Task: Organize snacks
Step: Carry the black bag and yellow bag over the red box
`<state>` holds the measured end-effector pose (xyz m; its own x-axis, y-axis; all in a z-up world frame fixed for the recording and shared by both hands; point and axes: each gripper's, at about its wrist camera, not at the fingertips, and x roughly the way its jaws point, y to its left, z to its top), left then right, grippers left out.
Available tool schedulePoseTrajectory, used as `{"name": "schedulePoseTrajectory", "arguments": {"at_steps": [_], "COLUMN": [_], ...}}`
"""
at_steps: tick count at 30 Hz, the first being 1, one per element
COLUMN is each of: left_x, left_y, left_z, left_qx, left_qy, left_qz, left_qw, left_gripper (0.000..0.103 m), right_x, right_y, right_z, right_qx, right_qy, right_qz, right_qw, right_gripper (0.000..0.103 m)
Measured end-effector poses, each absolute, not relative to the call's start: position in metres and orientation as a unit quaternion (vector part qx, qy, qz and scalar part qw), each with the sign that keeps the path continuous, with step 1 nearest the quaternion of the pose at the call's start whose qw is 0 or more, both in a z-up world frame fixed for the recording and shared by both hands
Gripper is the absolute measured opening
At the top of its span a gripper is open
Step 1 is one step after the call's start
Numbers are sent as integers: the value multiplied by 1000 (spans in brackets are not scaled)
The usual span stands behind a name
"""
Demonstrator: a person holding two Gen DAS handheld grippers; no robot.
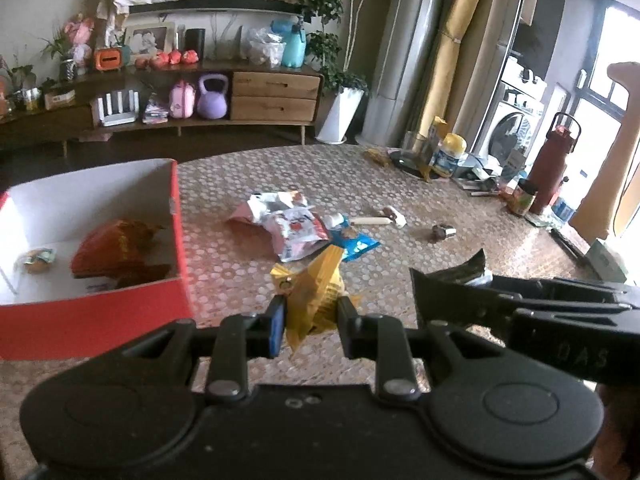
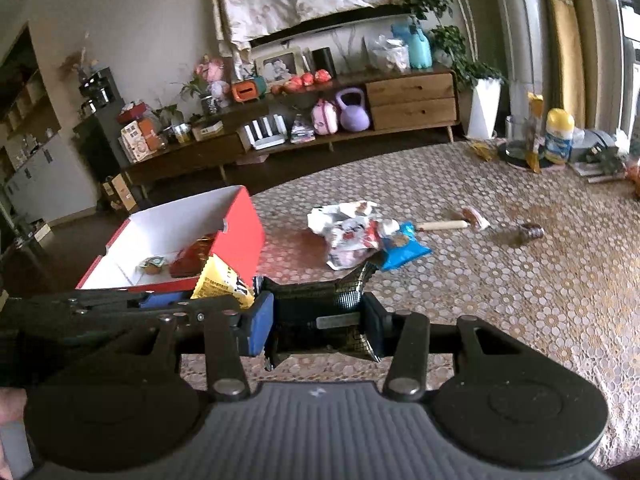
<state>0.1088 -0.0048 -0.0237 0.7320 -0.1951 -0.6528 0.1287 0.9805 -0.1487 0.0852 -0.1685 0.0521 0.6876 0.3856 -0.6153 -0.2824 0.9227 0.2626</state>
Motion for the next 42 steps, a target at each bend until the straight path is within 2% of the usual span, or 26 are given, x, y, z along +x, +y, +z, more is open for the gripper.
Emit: {"name": "schedulePoseTrajectory", "arguments": {"at_steps": [21,42], "left_x": [83,137], "left_y": [89,196], "left_z": [24,2], "left_qx": [-37,-42], "left_qy": [316,329], "left_qz": [-33,43], "left_qw": [948,942], "left_gripper": [24,24], "right_x": [85,157], "right_y": [-59,51], "right_z": [99,62], "right_qx": [26,-30], "right_qy": [312,340], "right_qz": [245,264], "right_qw": [917,902], "right_gripper": [47,47]}}
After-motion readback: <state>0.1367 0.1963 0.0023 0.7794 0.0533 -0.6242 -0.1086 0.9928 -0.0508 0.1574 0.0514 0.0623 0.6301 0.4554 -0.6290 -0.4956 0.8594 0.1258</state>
